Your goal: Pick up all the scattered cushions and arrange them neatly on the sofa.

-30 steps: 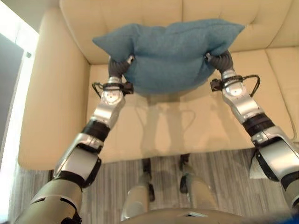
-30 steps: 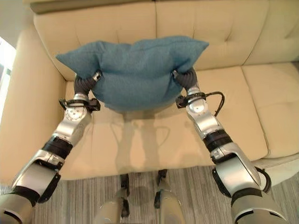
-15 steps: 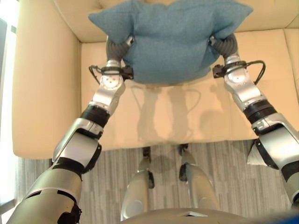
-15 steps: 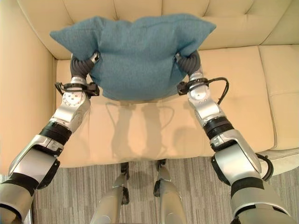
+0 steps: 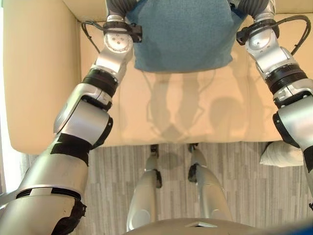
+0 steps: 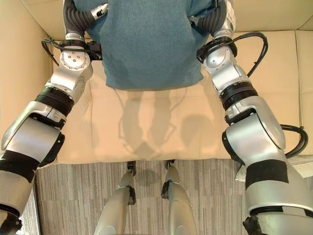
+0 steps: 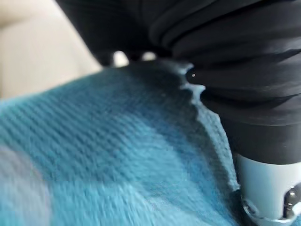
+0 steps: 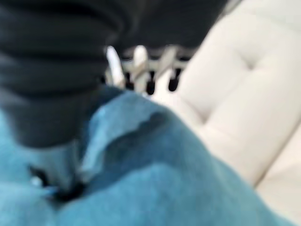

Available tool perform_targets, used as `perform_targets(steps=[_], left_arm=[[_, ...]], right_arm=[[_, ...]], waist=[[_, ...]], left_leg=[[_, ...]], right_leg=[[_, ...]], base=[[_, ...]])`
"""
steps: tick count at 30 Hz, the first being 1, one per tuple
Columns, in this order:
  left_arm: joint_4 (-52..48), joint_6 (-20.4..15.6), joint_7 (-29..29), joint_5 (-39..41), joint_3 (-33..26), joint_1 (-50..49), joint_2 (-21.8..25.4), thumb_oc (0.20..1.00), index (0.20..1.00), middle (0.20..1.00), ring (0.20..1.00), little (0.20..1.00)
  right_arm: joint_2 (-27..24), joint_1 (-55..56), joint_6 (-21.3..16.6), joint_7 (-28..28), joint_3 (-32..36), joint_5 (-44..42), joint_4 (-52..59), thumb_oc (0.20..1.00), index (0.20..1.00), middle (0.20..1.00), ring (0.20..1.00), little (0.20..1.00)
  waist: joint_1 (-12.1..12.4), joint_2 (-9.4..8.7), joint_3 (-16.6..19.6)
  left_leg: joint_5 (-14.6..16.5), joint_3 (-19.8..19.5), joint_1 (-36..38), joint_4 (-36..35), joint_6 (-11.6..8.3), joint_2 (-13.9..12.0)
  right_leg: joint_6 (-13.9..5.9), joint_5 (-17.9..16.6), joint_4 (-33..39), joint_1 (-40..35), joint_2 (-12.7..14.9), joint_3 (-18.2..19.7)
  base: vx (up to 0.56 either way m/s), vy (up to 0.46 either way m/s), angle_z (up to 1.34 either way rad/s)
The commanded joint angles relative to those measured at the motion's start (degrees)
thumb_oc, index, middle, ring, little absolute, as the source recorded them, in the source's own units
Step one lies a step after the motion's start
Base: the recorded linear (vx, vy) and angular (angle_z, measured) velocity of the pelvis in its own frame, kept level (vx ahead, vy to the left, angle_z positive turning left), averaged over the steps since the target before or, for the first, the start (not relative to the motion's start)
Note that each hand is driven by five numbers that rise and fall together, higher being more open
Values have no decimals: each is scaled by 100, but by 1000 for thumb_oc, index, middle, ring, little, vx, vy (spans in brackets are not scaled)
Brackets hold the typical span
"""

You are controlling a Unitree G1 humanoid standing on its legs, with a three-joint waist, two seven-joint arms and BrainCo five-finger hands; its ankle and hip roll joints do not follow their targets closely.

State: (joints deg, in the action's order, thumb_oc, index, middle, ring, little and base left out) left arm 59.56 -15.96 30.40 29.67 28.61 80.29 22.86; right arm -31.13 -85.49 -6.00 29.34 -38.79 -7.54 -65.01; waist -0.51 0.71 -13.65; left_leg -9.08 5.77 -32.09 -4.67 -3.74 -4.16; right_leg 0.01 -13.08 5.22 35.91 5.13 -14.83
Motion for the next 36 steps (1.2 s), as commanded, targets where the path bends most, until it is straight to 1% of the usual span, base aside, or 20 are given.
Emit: perform_targets(steps=[1,5,8,15,17,18,19,20,21,22,24,26,27,28,29,30,31,32,34,36], left_arm=[[-54,-333,482,-386,48,397,-143,1000,1000,1000,1000,1000],[130,-318,725,-277,-194,456,-100,1000,1000,1000,1000,1000],[184,-326,726,-6,-391,476,210,1000,1000,1000,1000,1000],[-29,-422,492,292,-566,168,962,1000,1000,1000,1000,1000],[-848,-556,358,245,-906,-665,1303,1000,1000,1000,1000,1000],[-1281,-617,243,213,-1033,-1096,1340,1000,1000,1000,1000,1000],[-1320,-606,253,200,-1043,-1141,1339,1000,1000,1000,1000,1000],[-1886,-699,117,224,-1154,-1648,1312,1000,1000,1000,1000,1000],[-2322,-696,-3,113,-1309,-2145,1445,1000,1000,1000,1000,1000],[-2868,-726,-232,77,-1412,-2776,1429,1000,1000,1000,1000,1000],[-3554,-761,-534,291,-1768,-3946,1146,1000,1000,1000,1000,1000],[-4075,-705,-834,122,-2065,-5054,1071,1000,1000,1000,1000,1000],[-4280,-637,-1334,423,-2256,-6009,768,1000,1000,1000,1000,1000],[-4290,-633,-1338,426,-2252,-6022,773,1000,1000,1000,1000,1000],[-4269,-595,-1662,775,-2256,-6401,637,1000,1000,1000,1000,1000],[-4211,-483,-2261,734,-2359,-7084,772,1000,1000,1000,1000,1000],[-4213,-483,-2263,735,-2356,-7088,775,1000,1000,1000,1000,1000],[-3810,-374,-2619,826,-2402,-7629,552,1000,1000,1000,1000,1000],[-3640,-283,-2785,746,-2477,-7860,502,1000,1000,1000,1000,1000],[-3036,-187,-2899,420,-2404,-8152,318,1000,1000,1000,1000,1000]], right_arm=[[483,-319,-71,225,-201,123,-454,1000,1000,1000,1000,1000],[320,-386,-85,504,52,-45,-562,1000,1000,1000,1000,1000],[68,-395,-175,655,303,-397,-503,1000,1000,1000,1000,1000],[-618,-67,-419,448,683,-1180,-272,1000,1000,1000,1000,1000],[-1068,552,-572,312,1023,-1318,286,1000,1000,1000,1000,1000],[-1163,866,-647,230,1168,-1332,676,1000,1000,1000,1000,1000],[-1162,911,-636,237,1185,-1322,711,1000,1000,1000,1000,1000],[-1180,1360,-725,104,1465,-1460,1090,1000,1000,1000,1000,1000],[-1397,1846,-711,-127,1542,-1374,1455,1000,1000,1000,1000,1000],[-1552,2446,-668,-301,1711,-1191,1865,1000,1000,1000,1000,1000],[-1525,3509,-689,-477,2157,-1021,2402,1000,1000,1000,1000,1000],[-1401,4573,-756,-688,2706,-870,2822,1000,1000,1000,1000,1000],[-1290,5519,-713,-1006,2932,-548,3128,1000,1000,1000,1000,1000],[-1284,5545,-705,-1005,2946,-542,3148,1000,1000,1000,1000,1000],[-1057,5940,-779,-1195,2996,-614,3250,1000,1000,1000,1000,1000],[-1210,6675,-795,-1631,3094,-322,3532,1000,1000,1000,1000,1000],[-1207,6687,-791,-1632,3102,-319,3541,1000,1000,1000,1000,1000],[-818,7205,-860,-1903,3228,-447,3213,1000,1000,1000,1000,1000],[-771,7483,-807,-2038,3280,-280,3169,1000,1000,1000,1000,1000],[-475,7802,-818,-2181,3279,-162,2851,1000,1000,1000,1000,1000]], waist=[[59,-162,340],[43,-150,420],[35,-116,483],[8,-134,550],[-4,-147,549],[-15,-152,529],[-20,-161,541],[-30,-159,528],[-31,-174,533],[-50,-184,534],[-40,-205,520],[-40,-204,514],[-58,-197,512],[-56,-209,532],[-59,-205,533],[-91,-197,567],[-91,-204,590],[-118,-182,635],[-129,-166,655],[-155,-163,730]], left_leg=[[13,58,213,-33,-321,36],[48,49,294,-33,-319,38],[84,69,364,-33,-313,43],[174,117,622,-33,-300,58],[225,153,818,-33,-298,76],[238,166,891,-33,-296,79],[209,167,882,-33,-292,88],[235,181,961,-33,-286,91],[262,194,1054,-33,-288,87],[288,199,1152,-33,-276,97],[357,234,1398,-33,-264,93],[398,247,1619,-33,-255,104],[439,301,1869,-33,-241,89],[420,302,1848,-33,-238,97],[436,323,1981,-33,-230,95],[463,351,2173,-33,-234,76],[448,351,2145,-33,-232,82],[465,374,2342,-33,-223,82],[482,367,2458,-33,-223,73],[454,364,2593,-33,-231,67]], right_leg=[[-1021,62,-22,-260,125,416],[-1019,84,-22,-320,132,426],[-1033,108,-22,-372,142,437],[-1027,156,-22,-605,132,450],[-1006,198,-22,-802,122,442],[-995,209,-22,-872,121,443],[-990,187,-22,-864,130,444],[-984,198,-22,-940,136,435],[-973,212,-22,-1024,140,428],[-959,243,-22,-1121,136,432],[-949,301,-22,-1334,149,430],[-948,363,-22,-1553,162,428],[-954,430,-22,-1788,168,413],[-953,416,-22,-1767,176,416],[-956,441,-22,-1873,179,425],[-954,498,-22,-2066,156,412],[-953,487,-22,-2038,162,413],[-938,537,-22,-2226,148,404],[-931,570,-22,-2340,127,403],[-927,581,-22,-2505,124,376]], base=[[37,-21,0],[33,4,0],[28,38,-2],[10,11,-4],[7,9,-5],[0,0,0],[0,0,0],[0,0,0],[39,-6,0],[41,-1,-3],[54,2,-3],[94,1,-10],[77,-1,-16],[71,-4,-16],[61,-13,-13],[64,-13,-13],[73,-14,-7],[25,0,-5],[24,-2,1],[8,-14,-4]])
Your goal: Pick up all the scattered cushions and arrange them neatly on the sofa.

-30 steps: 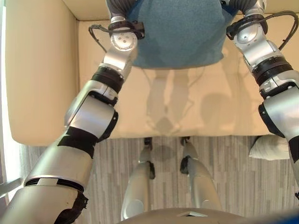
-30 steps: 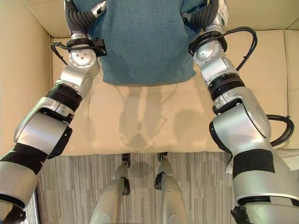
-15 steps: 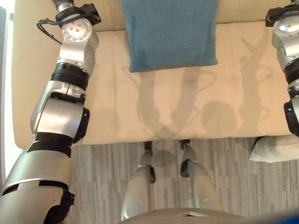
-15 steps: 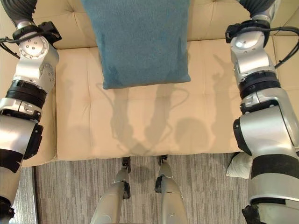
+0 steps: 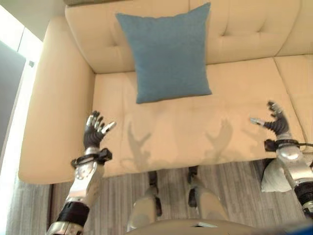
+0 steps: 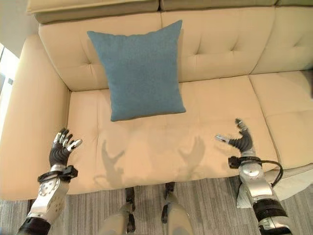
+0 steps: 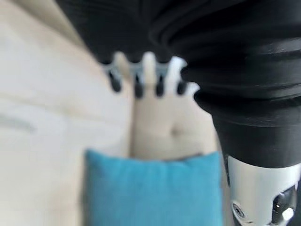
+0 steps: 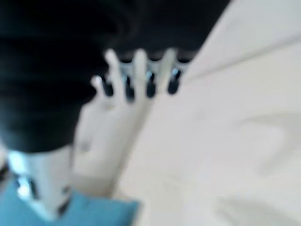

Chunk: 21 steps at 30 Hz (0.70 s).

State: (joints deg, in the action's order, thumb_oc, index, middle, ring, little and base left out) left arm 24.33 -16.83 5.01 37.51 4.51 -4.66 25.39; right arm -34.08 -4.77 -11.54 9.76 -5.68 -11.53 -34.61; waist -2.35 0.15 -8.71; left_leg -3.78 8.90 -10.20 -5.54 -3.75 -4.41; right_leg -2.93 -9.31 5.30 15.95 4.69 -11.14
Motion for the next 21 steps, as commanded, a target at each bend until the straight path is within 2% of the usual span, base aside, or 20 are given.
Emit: perform_targets(steps=[1,4,5,7,8,10,11,13,21], left_arm=[[738,-55,-416,-531,72,319,18,1000,1000,1000,1000,1000],[1884,168,-420,-978,106,180,-369,1000,1000,1000,1000,1000],[2454,222,-338,-1390,178,176,-530,1000,1000,1000,1000,1000],[2749,287,-311,-1575,192,163,-628,1000,1000,1000,1000,1000],[3407,413,-254,-1996,192,184,-789,1000,1000,1000,1000,1000],[3414,408,-253,-1998,189,189,-792,1000,1000,1000,1000,1000],[4024,543,-209,-2375,184,239,-925,1000,1000,1000,1000,1000],[4515,701,-272,-2593,61,272,-1006,1000,1000,1000,1000,1000],[4779,818,-339,-2886,-47,250,-956,1000,1000,1000,1000,1000]], right_arm=[[-102,-137,-239,-243,-63,381,-343,1000,1000,1000,1000,1000],[318,158,-174,-309,-226,654,-981,1000,1000,1000,1000,1000],[489,241,-122,-320,-348,839,-1427,1000,1000,1000,1000,1000],[634,297,-70,-355,-394,860,-1638,1000,1000,1000,1000,1000],[778,344,12,-383,-552,1065,-2174,1000,1000,1000,1000,1000],[779,337,9,-381,-555,1066,-2180,1000,1000,1000,1000,1000],[998,345,130,-416,-481,1005,-2853,1000,1000,1000,1000,1000],[1120,379,282,-446,-475,1179,-3445,1000,1000,1000,1000,1000],[1212,550,485,-566,-385,1280,-3860,1000,1000,1000,1000,1000]], waist=[[14,-95,279],[-8,-76,338],[-13,-77,412],[-20,-83,429],[-15,-81,495],[-18,-81,482],[-22,-91,541],[-18,-108,642],[-23,-154,691]], left_leg=[[-79,46,458,54,-235,91],[-77,62,699,54,-249,79],[-77,62,794,54,-250,83],[-70,64,880,54,-241,88],[-40,71,990,54,-227,103],[-38,71,1002,54,-227,103],[26,81,1138,54,-199,137],[132,117,1317,54,-160,178],[346,172,1549,54,-12,319]], right_leg=[[-629,204,-30,-565,162,4],[-622,246,-30,-840,142,-31],[-613,277,-30,-973,136,-49],[-611,280,-30,-1058,133,-58],[-606,314,-30,-1192,126,-56],[-606,316,-30,-1204,126,-57],[-614,338,-30,-1340,137,-62],[-626,364,-30,-1513,160,-41],[-696,287,-45,-1633,234,159]], base=[[3,-14,-3],[-10,-5,1],[-49,-16,1],[-38,-6,3],[-12,4,4],[-17,9,1],[-37,25,1],[-34,40,2],[-40,63,-10]])
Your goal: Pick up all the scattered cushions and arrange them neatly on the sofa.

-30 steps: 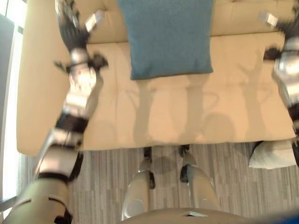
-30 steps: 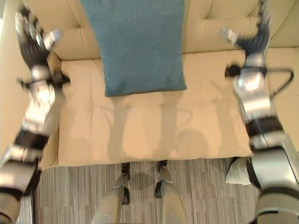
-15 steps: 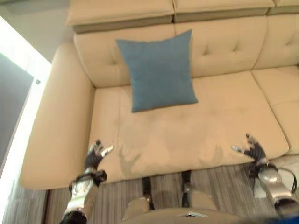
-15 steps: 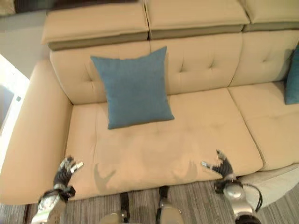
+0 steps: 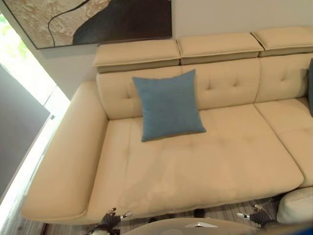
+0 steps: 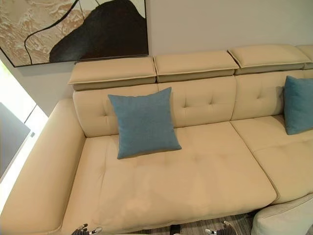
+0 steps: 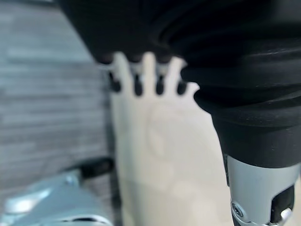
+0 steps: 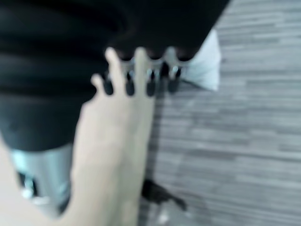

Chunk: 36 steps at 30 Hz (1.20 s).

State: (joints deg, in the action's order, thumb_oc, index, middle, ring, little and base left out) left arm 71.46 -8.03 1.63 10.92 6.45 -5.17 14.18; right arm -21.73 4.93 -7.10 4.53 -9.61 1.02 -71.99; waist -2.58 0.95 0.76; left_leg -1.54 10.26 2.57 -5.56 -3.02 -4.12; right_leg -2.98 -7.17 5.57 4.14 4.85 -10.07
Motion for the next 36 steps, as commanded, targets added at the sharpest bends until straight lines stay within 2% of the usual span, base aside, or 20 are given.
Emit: perform_targets(steps=[1,5,7,8,9,10,12,13,14,16,17,18,22,25,26,28,30,32,34,36], left_arm=[[67,-62,-2,-246,-225,299,162,1000,1000,1000,1000,1000],[-9,-79,3,-259,-154,333,142,1000,1000,1000,1000,1000],[-50,-85,10,-267,-107,359,145,1000,1000,1000,1000,1000],[-88,-86,32,-282,-33,420,164,1000,1000,1000,1000,1000],[-131,-104,53,-284,-19,461,199,1000,1000,1000,1000,1000],[-131,-104,53,-284,-20,461,200,1000,1000,1000,1000,1000],[-135,-94,33,-203,-32,466,223,1000,1000,1000,1000,1000],[-135,-94,33,-203,-32,467,224,1000,1000,1000,1000,1000],[-142,-100,33,-157,-73,450,224,1000,1000,1000,1000,1000],[-199,-95,25,-134,-104,431,249,1000,1000,1000,1000,1000],[-184,-94,54,-189,-83,492,240,1000,1000,1000,1000,1000],[-184,-94,54,-189,-83,493,240,1000,1000,1000,1000,1000],[-153,-63,80,-242,42,680,162,1000,1000,1000,1000,1000],[-186,-54,68,-243,100,729,122,1000,1000,1000,1000,1000],[-240,-101,88,-184,224,821,70,1000,1000,1000,1000,1000],[-264,-113,78,-113,259,827,34,1000,1000,1000,1000,1000],[-270,-111,70,-87,269,821,20,1000,1000,1000,1000,1000],[-175,-77,54,-38,274,821,-48,1000,1000,1000,1000,1000],[-129,-64,54,-62,282,856,-55,1000,1000,1000,1000,1000],[-109,-70,83,-105,361,980,-30,1000,1000,1000,1000,1000]], right_arm=[[2,-417,48,-54,-11,30,-138,1000,1000,1000,1000,1000],[67,-472,59,-72,-84,12,-82,1000,1000,1000,1000,1000],[99,-508,59,-68,-103,-15,-23,1000,1000,1000,1000,1000],[142,-575,75,-58,-173,3,-1,1000,1000,1000,1000,1000],[175,-629,91,-56,-246,34,6,1000,1000,1000,1000,1000],[175,-629,91,-56,-246,34,6,1000,1000,1000,1000,1000],[250,-643,94,-70,-285,94,-35,1000,1000,1000,1000,1000],[251,-643,94,-70,-285,94,-35,1000,1000,1000,1000,1000],[283,-637,94,-65,-287,148,-72,1000,1000,1000,1000,1000],[324,-641,112,-53,-328,196,-88,1000,1000,1000,1000,1000],[332,-679,103,-17,-373,165,-91,1000,1000,1000,1000,1000],[333,-680,103,-17,-373,165,-91,1000,1000,1000,1000,1000],[328,-667,82,66,-452,131,-106,1000,1000,1000,1000,1000],[310,-669,91,98,-457,107,-110,1000,1000,1000,1000,1000],[270,-715,108,104,-540,125,-181,1000,1000,1000,1000,1000],[237,-715,126,84,-558,148,-231,1000,1000,1000,1000,1000],[234,-717,135,75,-564,147,-235,1000,1000,1000,1000,1000],[197,-737,161,36,-541,131,-268,1000,1000,1000,1000,1000],[194,-699,165,22,-494,70,-277,1000,1000,1000,1000,1000],[203,-740,170,43,-526,72,-272,1000,1000,1000,1000,1000]], waist=[[5,-242,-263],[50,-295,-373],[66,-299,-459],[94,-268,-581],[183,-190,-685],[182,-191,-686],[299,-134,-685],[298,-136,-687],[401,-128,-647],[521,-244,-577],[512,-359,-539],[515,-359,-542],[389,-481,-592],[375,-515,-613],[467,-603,-731],[481,-657,-728],[502,-656,-712],[482,-594,-630],[354,-544,-580],[324,-558,-574]], left_leg=[[137,42,273,56,-64,316],[159,74,146,56,38,433],[143,115,97,56,83,445],[101,138,60,56,119,414],[39,211,-2,56,161,319],[39,210,-1,56,162,319],[-30,356,-55,56,216,213],[-29,356,-54,56,217,215],[-52,491,-94,56,233,170],[-130,638,-167,56,139,148],[-282,668,-271,56,60,129],[-282,670,-267,56,58,127],[-520,771,-495,150,-131,10],[-481,604,-592,349,-155,-21],[-167,-345,-713,803,-155,153],[187,-729,-566,1116,-104,260],[261,-894,-502,1211,-90,319],[444,-1371,-220,1162,-26,474],[462,-1123,-9,731,28,408],[458,-1104,33,583,101,510]], right_leg=[[-703,41,-68,-423,225,96],[-818,-182,-141,-110,288,285],[-850,-188,-375,47,319,260],[-855,-121,-736,206,326,160],[-777,221,-1321,240,422,-222],[-777,223,-1324,240,423,-223],[-599,746,-2085,0,446,-719],[-599,751,-2092,1,449,-718],[-576,872,-2380,-127,537,-1099],[-577,915,-1718,-508,423,-1342],[-557,926,-1190,-618,145,-1017],[-556,920,-1179,-625,141,-1015],[-469,747,-394,-775,-158,-793],[-439,652,-156,-812,-211,-690],[-404,510,-126,-693,-172,-392],[-408,398,-158,-600,-124,-138],[-404,372,-187,-565,-127,-26],[-417,305,-321,-413,-157,362],[-478,217,-322,-283,-143,469],[-580,21,-337,-90,-93,654]], base=[[-67,69,-34],[-165,103,-32],[-181,50,-51],[-301,50,-65],[-249,41,-49],[-203,43,-35],[-154,23,-36],[-138,8,-39],[-82,-44,-32],[-124,-165,-33],[-97,-182,-53],[-103,-198,-58],[-111,-146,-25],[-140,-60,-23],[-197,-25,-63],[-163,13,-96],[-46,46,-129],[-73,147,-73],[-101,194,-85],[-128,185,-62]])
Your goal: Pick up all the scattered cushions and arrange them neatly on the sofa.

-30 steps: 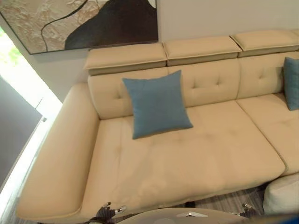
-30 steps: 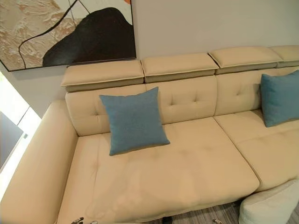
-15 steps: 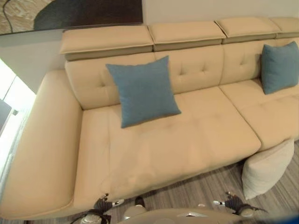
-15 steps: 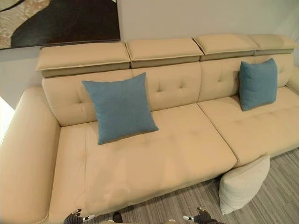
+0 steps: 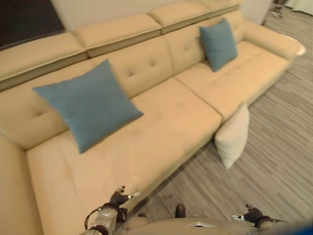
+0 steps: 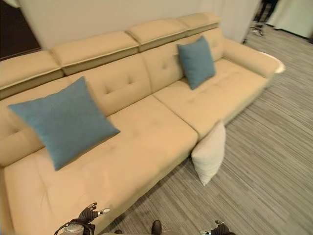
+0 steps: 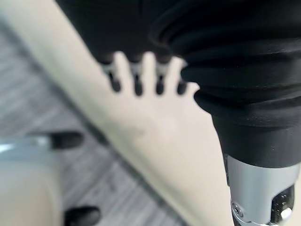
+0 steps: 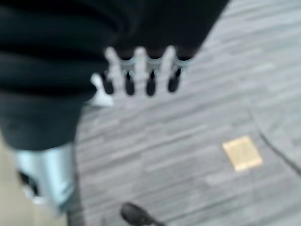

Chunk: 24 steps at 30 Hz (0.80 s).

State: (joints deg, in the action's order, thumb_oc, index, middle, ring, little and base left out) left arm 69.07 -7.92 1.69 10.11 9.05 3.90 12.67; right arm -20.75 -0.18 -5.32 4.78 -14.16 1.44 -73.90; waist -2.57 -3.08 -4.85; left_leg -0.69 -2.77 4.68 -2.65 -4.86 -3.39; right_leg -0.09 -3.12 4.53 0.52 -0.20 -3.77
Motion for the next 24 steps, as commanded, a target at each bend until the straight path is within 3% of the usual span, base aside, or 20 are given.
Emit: perform_targets(steps=[1,4,6,8,10,13,14,15,18,23,24], left_arm=[[129,-88,86,-24,109,104,133,1000,1000,1000,1000,1000],[123,-94,95,-46,111,158,169,1000,1000,1000,1000,1000],[118,-95,115,-90,136,236,239,1000,1000,1000,1000,1000],[132,-84,123,-235,195,294,290,1000,1000,1000,1000,1000],[138,-83,96,-261,227,310,302,1000,1000,1000,1000,1000],[170,-63,73,-329,190,275,275,1000,1000,1000,1000,1000],[177,-36,59,-336,180,249,245,1000,1000,1000,1000,1000],[192,-55,76,-318,157,215,221,1000,1000,1000,1000,1000],[177,-76,92,-291,147,172,177,1000,1000,1000,1000,1000],[207,-57,91,-318,246,233,94,1000,1000,1000,1000,1000],[182,-87,129,-329,376,299,30,1000,1000,1000,1000,1000]], right_arm=[[116,-257,-8,13,-80,10,-75,1000,1000,1000,1000,1000],[194,-329,22,-3,-101,37,-108,1000,1000,1000,1000,1000],[266,-365,35,-9,-62,-24,-97,1000,1000,1000,1000,1000],[287,-351,32,28,-63,7,-136,1000,1000,1000,1000,1000],[320,-303,11,20,-20,-25,-129,1000,1000,1000,1000,1000],[349,-262,2,47,62,-4,-165,1000,1000,1000,1000,1000],[390,-250,14,37,45,33,-210,1000,1000,1000,1000,1000],[465,-252,-3,19,13,-36,-197,1000,1000,1000,1000,1000],[493,-230,-7,17,-32,-65,-209,1000,1000,1000,1000,1000],[458,-177,-36,60,-54,-186,-190,1000,1000,1000,1000,1000],[415,-215,-72,100,-45,-286,-156,1000,1000,1000,1000,1000]], waist=[[314,-152,-25],[333,-119,-85],[313,-114,-178],[434,31,-239],[374,80,-207],[602,193,-67],[686,144,-10],[719,30,66],[725,-60,80],[584,-120,22],[671,-124,-99]], left_leg=[[362,253,-130,171,325,474],[326,537,-10,-66,427,563],[257,679,-30,-103,448,558],[134,882,-63,-156,474,434],[57,920,-87,-198,485,406],[74,1293,-124,-153,542,230],[70,1445,-152,-75,542,207],[38,1518,-190,19,468,157],[79,1607,-231,139,403,102],[5,1571,-446,478,241,-79],[78,815,-600,668,252,213]], right_leg=[[-944,-482,-232,354,436,102],[-1148,-656,-395,621,505,226],[-1222,-707,-700,870,502,91],[-1064,-336,-1224,812,753,-896],[-944,-61,-1543,713,657,-935],[-777,394,-2036,181,1122,-1873],[-859,289,-2073,-30,1194,-1904],[-870,424,-1580,-169,965,-1709],[-863,375,-1051,-298,794,-1587],[-695,346,-544,-358,491,-1353],[-645,325,-476,-369,443,-1161]], base=[[-148,194,-58],[-173,188,-97],[-230,109,-114],[-250,97,-88],[-164,51,-72],[-164,-55,-40],[-120,-235,-151],[-71,-207,-154],[-69,-235,-78],[-61,-189,-41],[-52,-87,-36]])
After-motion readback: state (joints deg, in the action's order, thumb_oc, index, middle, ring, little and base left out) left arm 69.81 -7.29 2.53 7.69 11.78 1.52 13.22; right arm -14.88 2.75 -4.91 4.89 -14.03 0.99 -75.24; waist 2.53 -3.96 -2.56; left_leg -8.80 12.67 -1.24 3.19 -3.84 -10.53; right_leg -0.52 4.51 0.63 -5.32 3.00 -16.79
